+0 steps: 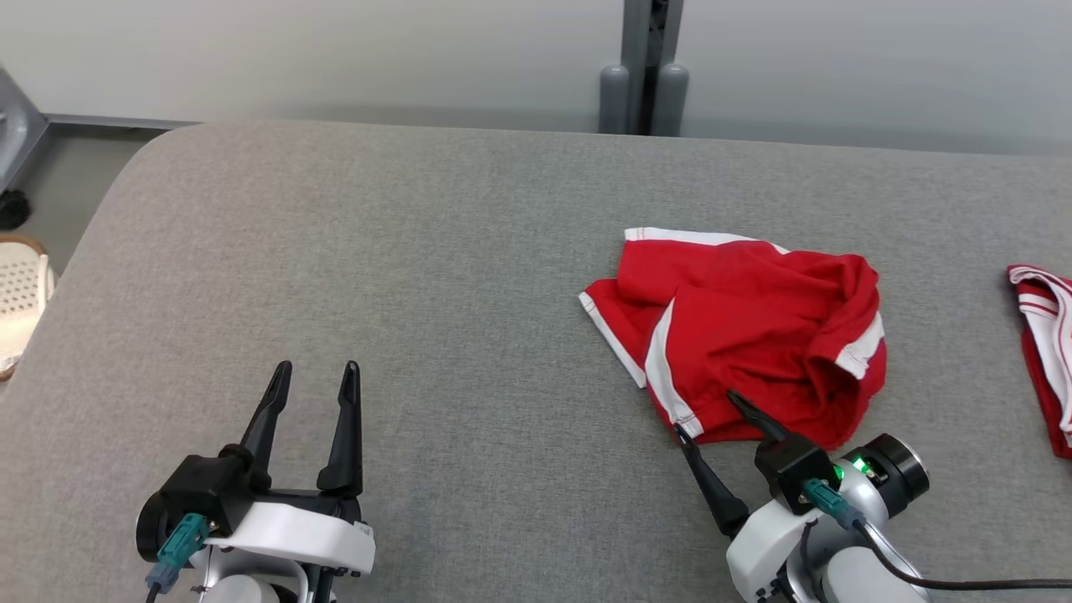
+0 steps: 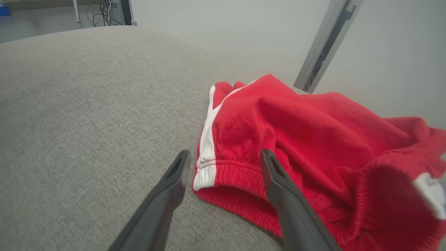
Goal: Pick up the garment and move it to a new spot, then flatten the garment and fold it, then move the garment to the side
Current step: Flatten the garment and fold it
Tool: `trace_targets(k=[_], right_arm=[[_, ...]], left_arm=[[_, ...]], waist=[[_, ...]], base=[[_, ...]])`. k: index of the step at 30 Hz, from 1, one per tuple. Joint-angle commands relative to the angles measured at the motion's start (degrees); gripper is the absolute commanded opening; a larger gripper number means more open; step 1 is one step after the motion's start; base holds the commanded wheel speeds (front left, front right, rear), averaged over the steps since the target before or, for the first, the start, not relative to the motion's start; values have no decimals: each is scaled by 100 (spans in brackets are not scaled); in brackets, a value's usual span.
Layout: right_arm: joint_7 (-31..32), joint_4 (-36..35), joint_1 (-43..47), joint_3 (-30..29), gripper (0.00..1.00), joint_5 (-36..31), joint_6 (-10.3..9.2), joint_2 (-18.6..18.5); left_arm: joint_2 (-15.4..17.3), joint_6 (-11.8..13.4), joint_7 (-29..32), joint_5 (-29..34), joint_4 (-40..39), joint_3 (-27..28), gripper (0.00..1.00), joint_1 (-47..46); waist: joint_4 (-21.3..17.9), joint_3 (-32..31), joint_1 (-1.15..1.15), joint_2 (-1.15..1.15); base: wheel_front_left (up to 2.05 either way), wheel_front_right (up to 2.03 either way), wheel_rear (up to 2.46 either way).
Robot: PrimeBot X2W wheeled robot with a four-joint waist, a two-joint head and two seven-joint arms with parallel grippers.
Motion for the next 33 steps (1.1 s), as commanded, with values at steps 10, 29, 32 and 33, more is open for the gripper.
trace_targets(k=[10, 29, 32, 33], right_arm=[[146, 528, -138, -346, 100, -211, -1, 144], [141, 344, -1155, -80, 0, -191, -1, -225], [227, 283, -1691, 242, 0, -84, -1, -380], [257, 272, -1882, 353, 0, -37, -1, -415]], left_arm=[[14, 59, -26, -71, 14, -9, 100, -139], [14, 91, -26, -235, 95, -91, 100, -127], [15, 103, -26, -248, 114, -129, 100, -101], [14, 111, -26, -257, 117, -154, 100, -89]], waist=[[176, 147, 0, 0], [-28, -149, 0, 0], [-14, -241, 0, 0], [-1, -270, 0, 0]], base=[[0, 0, 0], [0, 0, 0], [0, 0, 0], [0, 0, 0]])
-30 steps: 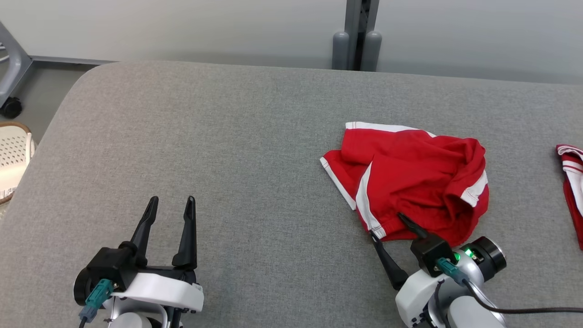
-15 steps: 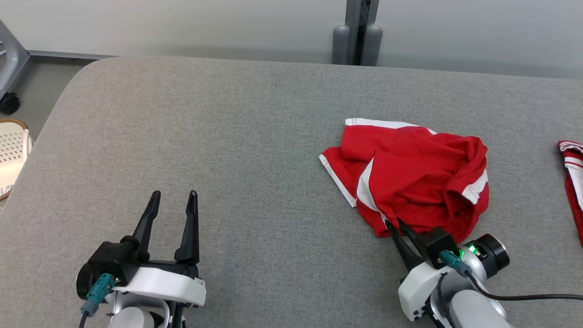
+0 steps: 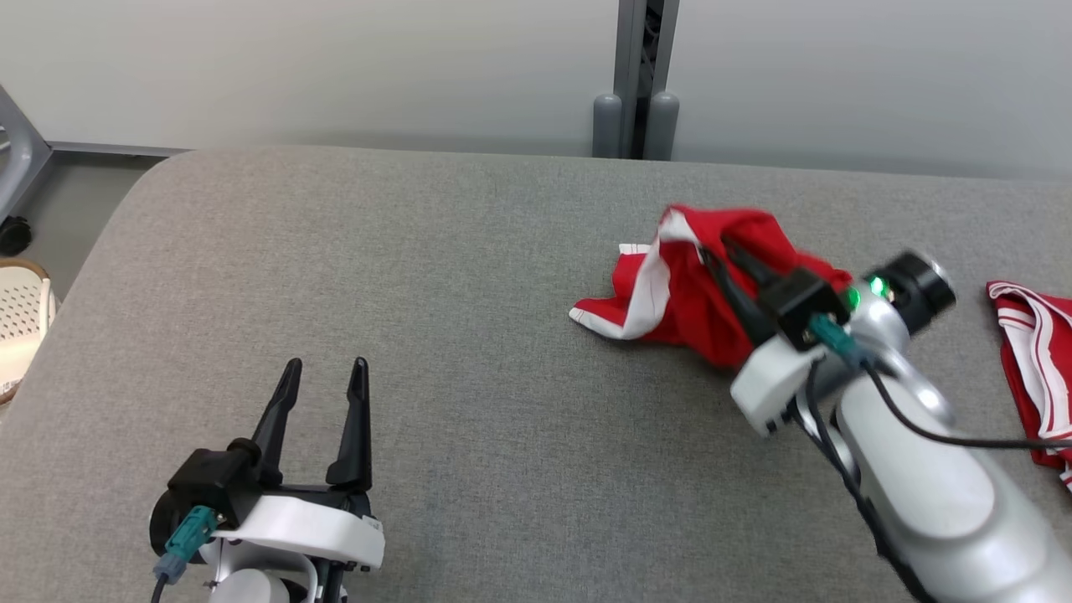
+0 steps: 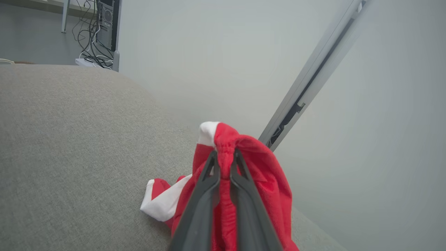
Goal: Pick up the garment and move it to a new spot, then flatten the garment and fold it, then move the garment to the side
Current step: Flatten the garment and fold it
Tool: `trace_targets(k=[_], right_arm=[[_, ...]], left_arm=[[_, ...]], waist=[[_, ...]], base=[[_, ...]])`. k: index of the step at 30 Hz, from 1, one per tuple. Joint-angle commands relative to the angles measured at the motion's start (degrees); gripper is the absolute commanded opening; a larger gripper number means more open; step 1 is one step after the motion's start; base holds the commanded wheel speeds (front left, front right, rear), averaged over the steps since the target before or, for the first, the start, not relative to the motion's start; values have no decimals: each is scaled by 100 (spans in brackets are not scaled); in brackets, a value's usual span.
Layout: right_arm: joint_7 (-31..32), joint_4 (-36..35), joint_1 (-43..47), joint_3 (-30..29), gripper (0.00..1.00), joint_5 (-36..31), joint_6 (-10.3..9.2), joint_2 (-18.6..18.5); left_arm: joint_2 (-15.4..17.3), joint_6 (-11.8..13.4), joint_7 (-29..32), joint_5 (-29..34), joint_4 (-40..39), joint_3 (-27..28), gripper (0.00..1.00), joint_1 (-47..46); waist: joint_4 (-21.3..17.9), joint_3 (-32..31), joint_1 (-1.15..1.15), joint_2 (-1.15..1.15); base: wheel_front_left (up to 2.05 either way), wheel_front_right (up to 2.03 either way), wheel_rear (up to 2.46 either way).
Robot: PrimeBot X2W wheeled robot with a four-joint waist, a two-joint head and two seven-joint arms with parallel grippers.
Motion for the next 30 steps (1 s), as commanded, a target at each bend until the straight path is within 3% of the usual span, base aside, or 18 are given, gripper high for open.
trace_targets(k=[1, 5, 6, 10, 15, 21, 30], right_arm=[[49, -55, -339, 175, 0, 99, -1, -57], [42, -24, -994, 605, 0, 258, -1, -147], [-40, -2, -1459, 894, 0, 432, -1, -124], [-238, -24, -2057, 1152, 0, 900, -1, 35], [-451, 54, -2534, 1066, 0, 1760, -1, 104], [-429, 384, -1810, 1218, 0, 1988, -1, -384], [-511, 586, -424, 1860, 0, 1747, -1, -1261]], left_arm=[[16, 24, -26, -20, 0, -44, 100, 45], [19, 43, -26, -81, 6, -119, 100, 114], [17, 60, -26, -102, 11, -169, 100, 125], [18, 86, -26, -132, 28, -232, 100, 203], [17, 124, -26, -131, -5, -188, 100, 264], [16, 137, -27, -146, -69, -152, 100, 308], [17, 58, -27, -24, -56, -71, 100, 134]], waist=[[36, -66, 0, 0], [81, -132, 0, 0], [124, -176, 0, 0], [187, -240, 0, 0], [235, -330, 0, 0], [182, -267, 0, 0], [-72, -19, 0, 0]], base=[[0, 0, 0], [0, 0, 0], [0, 0, 0], [0, 0, 0], [0, 0, 0], [0, 0, 0], [0, 0, 0]])
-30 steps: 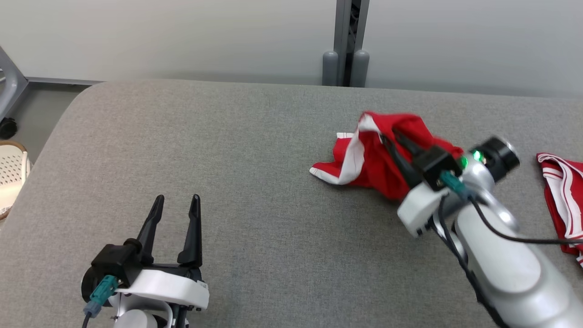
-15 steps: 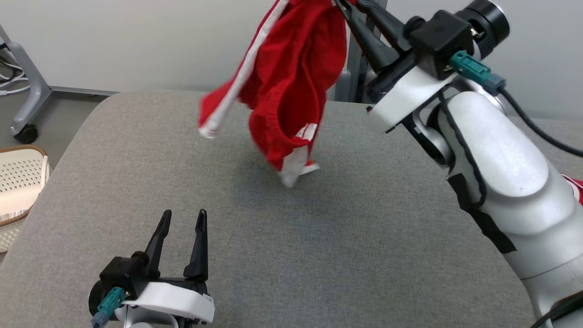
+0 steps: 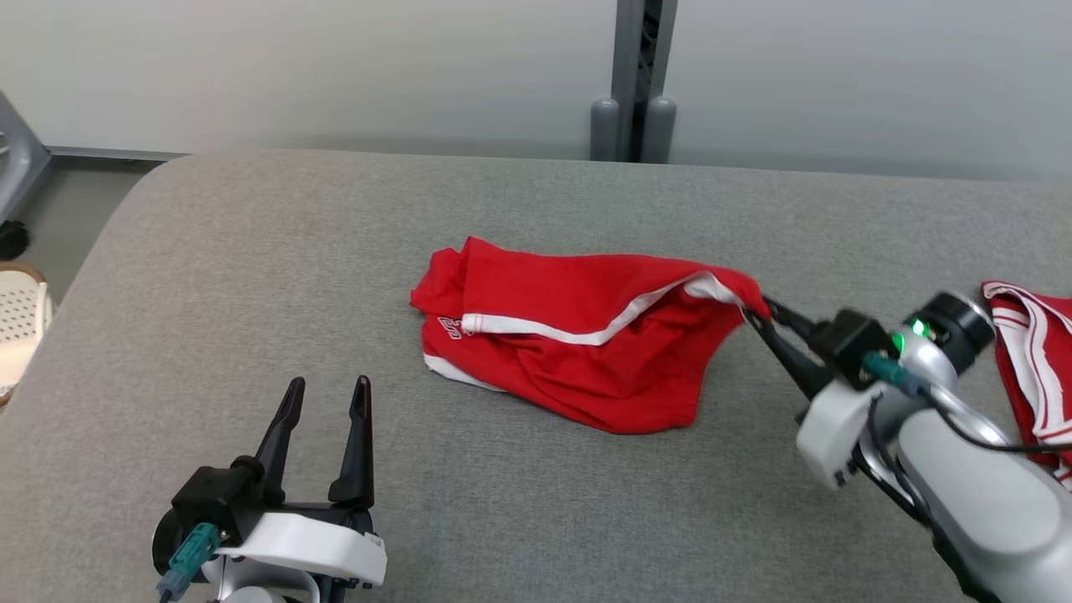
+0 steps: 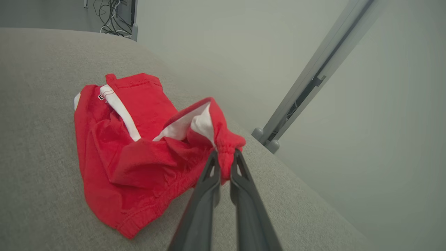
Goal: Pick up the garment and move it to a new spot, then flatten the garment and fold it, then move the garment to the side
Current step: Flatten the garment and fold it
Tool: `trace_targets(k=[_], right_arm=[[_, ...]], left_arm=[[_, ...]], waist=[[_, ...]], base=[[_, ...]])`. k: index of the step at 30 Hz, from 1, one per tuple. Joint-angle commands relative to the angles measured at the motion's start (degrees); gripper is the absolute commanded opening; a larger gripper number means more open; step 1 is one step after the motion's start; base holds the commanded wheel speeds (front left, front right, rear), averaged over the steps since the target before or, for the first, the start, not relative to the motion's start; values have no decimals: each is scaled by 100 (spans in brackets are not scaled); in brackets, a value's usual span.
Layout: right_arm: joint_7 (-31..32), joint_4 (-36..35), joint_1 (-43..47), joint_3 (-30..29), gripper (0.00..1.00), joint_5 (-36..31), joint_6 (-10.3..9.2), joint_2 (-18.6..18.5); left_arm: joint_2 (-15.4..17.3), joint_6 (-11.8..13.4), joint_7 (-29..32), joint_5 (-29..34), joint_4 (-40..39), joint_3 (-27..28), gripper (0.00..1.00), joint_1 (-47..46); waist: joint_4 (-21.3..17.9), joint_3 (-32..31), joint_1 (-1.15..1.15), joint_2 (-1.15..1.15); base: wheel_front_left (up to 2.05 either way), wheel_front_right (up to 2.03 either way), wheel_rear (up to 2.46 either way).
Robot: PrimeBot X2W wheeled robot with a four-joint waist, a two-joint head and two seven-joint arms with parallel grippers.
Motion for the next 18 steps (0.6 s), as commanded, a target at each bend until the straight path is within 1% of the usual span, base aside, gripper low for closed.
trace_targets(k=[1, 4, 7, 13, 14, 15, 16, 18], right_arm=[[-62, -31, 233, 110, 0, -66, -1, -172], [-80, -49, 546, 220, 0, -83, -1, -322], [-58, -41, 820, 176, 0, 22, -1, -396], [49, 98, 1182, -57, 0, 130, -1, -322], [83, 141, 1206, -129, 25, 126, -1, -288], [101, 165, 1229, -194, 87, 85, -1, -261], [116, 209, 1259, -292, 100, 76, -1, -218], [150, 262, 1287, -349, 100, 90, -1, -157]], left_arm=[[19, -36, -27, 51, 2, 47, 100, -109], [20, -59, -27, 97, 16, 68, 100, -159], [19, -88, -27, 117, 24, 70, 100, -161], [20, -131, -27, 168, 60, 35, 100, -222], [20, -136, -27, 176, 66, 38, 100, -234], [20, -144, -27, 190, 72, 34, 100, -245], [19, -136, -27, 200, 73, 28, 100, -252], [20, -133, -27, 205, 73, 25, 100, -255]], waist=[[-116, 72, 0, 0], [-227, 109, 0, 0], [-330, 121, 0, 0], [-544, 146, 0, 0], [-579, 148, 0, 0], [-612, 147, 0, 0], [-637, 145, 0, 0], [-665, 142, 0, 0]], base=[[0, 0, 0], [0, 0, 0], [0, 0, 0], [0, 0, 0], [0, 0, 0], [0, 0, 0], [0, 0, 0], [0, 0, 0]])
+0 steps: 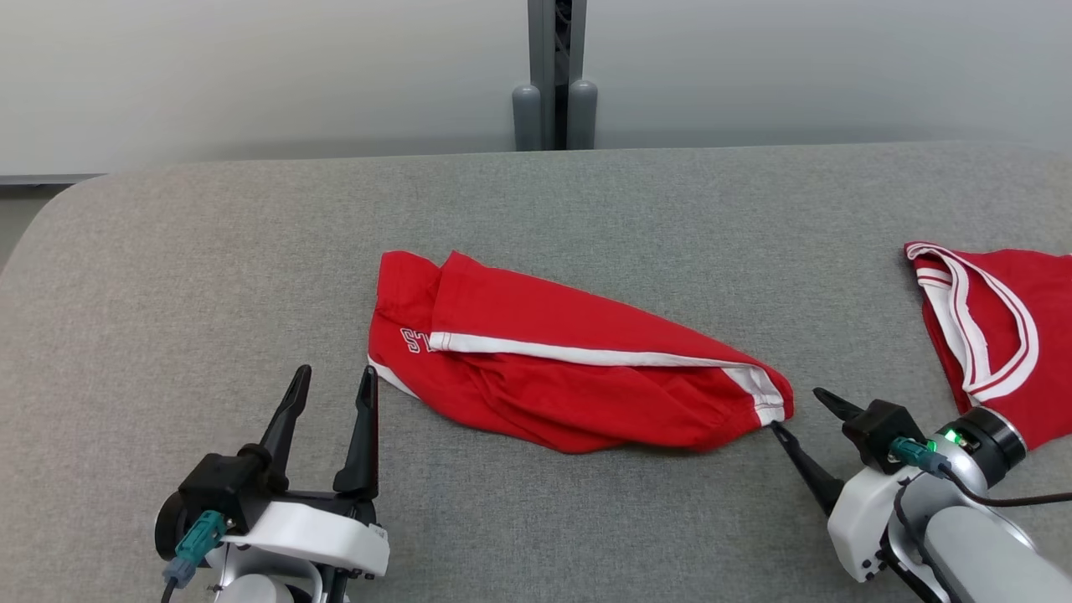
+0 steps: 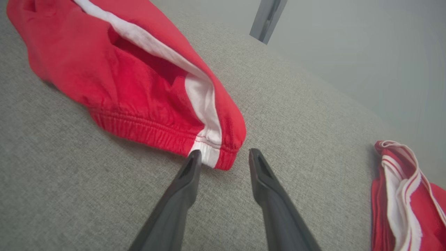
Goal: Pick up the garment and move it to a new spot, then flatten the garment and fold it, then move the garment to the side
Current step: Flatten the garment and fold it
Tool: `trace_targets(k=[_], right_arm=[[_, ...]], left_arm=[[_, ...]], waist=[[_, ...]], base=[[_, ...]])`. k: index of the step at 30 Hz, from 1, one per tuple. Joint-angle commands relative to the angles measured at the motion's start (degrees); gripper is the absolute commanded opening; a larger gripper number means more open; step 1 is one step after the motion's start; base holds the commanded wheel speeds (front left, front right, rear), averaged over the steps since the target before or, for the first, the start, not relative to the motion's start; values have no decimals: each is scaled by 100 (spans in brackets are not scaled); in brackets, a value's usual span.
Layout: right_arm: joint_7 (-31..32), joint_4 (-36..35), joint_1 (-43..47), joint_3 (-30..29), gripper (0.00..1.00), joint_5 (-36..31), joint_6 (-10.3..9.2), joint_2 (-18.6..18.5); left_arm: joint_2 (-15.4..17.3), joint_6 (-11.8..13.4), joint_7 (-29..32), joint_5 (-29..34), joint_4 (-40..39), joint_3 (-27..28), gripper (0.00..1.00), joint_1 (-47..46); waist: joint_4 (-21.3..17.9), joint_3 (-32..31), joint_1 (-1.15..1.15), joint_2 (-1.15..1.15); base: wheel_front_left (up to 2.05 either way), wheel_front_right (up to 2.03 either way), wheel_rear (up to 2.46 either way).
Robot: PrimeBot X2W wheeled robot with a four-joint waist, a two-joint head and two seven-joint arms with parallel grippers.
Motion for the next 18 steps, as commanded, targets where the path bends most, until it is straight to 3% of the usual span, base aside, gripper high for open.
trace_targets(k=[1, 9, 18], right_arm=[[48, 56, 90, -67, 100, 12, -1, 67], [-50, -207, 97, -689, 100, -7, -1, 295], [-365, -1525, 524, -2120, 100, -388, -1, 783]], left_arm=[[23, -14, -27, 50, -3, 7, 100, -110], [22, -69, -27, 121, 17, 63, 100, -109], [23, -23, -27, 67, -19, 69, 100, -258]], waist=[[-49, -4, 0, 0], [-302, -84, 0, 0], [-493, -94, 0, 0]], base=[[0, 0, 0], [0, 0, 0], [0, 0, 0]])
